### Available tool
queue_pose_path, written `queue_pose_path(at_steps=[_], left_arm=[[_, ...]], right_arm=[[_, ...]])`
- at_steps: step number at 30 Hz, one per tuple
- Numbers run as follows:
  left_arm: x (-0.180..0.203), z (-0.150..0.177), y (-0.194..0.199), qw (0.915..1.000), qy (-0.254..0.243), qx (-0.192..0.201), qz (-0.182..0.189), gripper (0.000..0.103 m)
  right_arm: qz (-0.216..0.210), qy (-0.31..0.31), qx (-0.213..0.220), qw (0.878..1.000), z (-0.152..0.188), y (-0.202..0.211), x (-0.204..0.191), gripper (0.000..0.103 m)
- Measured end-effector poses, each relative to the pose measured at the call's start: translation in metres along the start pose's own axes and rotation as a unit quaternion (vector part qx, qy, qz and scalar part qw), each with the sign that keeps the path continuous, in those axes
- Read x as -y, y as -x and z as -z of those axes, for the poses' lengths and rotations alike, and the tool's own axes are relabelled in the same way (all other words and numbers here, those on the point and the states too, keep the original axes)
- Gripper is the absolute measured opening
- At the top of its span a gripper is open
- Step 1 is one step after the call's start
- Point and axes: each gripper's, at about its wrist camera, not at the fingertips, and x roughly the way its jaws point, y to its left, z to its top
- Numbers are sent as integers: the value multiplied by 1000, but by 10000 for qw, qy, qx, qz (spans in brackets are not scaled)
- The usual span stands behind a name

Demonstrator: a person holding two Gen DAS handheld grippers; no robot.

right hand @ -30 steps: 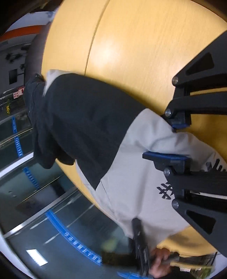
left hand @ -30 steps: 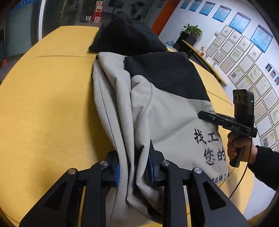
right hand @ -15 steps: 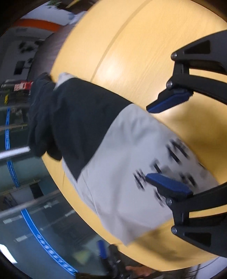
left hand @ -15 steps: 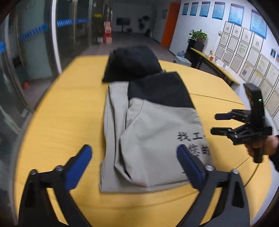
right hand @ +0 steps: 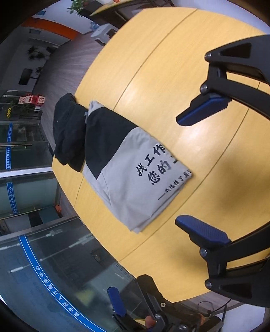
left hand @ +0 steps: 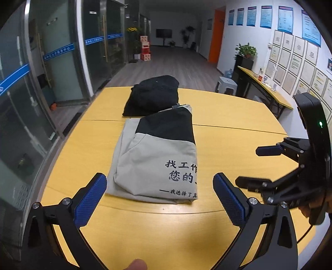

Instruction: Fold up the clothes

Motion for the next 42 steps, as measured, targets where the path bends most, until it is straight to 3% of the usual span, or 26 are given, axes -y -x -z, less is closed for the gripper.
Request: queue_pose_path(at_steps=[6,18,42], left_arm=[[15,4,33,9998,-7,13,-215,103],[-9,22,63,9999,-42,-96,-72,103],[-32,37,55,9990,-85,-437,4,103]], right_arm=[[135,160,-114,9997,11,28,-15,92],[509,-8,-311,9982,30,54,-41,92],[979,-19,-438,9942,26,57,-84,92]])
